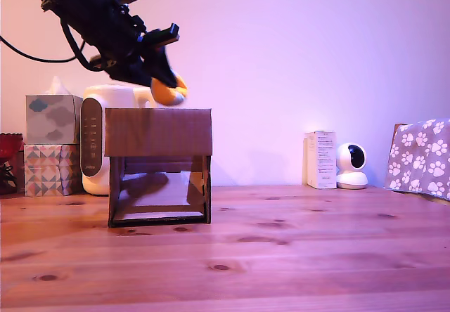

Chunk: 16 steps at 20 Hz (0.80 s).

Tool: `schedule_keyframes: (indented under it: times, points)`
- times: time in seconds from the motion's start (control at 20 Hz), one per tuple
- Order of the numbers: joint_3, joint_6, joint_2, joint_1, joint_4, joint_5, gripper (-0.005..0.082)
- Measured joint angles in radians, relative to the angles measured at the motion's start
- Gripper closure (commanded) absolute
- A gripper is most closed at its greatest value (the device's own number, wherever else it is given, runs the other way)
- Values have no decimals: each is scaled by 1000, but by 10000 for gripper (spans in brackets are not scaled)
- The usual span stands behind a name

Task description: Drop the footbag into the cardboard dice tower

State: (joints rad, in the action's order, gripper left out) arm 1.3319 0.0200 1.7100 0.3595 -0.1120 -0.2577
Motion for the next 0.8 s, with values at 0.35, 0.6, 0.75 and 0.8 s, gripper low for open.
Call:
schedule_keyframes:
  times: [0.35, 0.6, 0.75, 0.8]
  points:
    - [11, -23, -131, 28, -204, -48, 782]
    - [10, -51, -220, 34, -307, -74, 789]
    - [-100, -52, -227, 40, -243, -79, 790]
    - [-157, -52, -227, 48, -201, -81, 789]
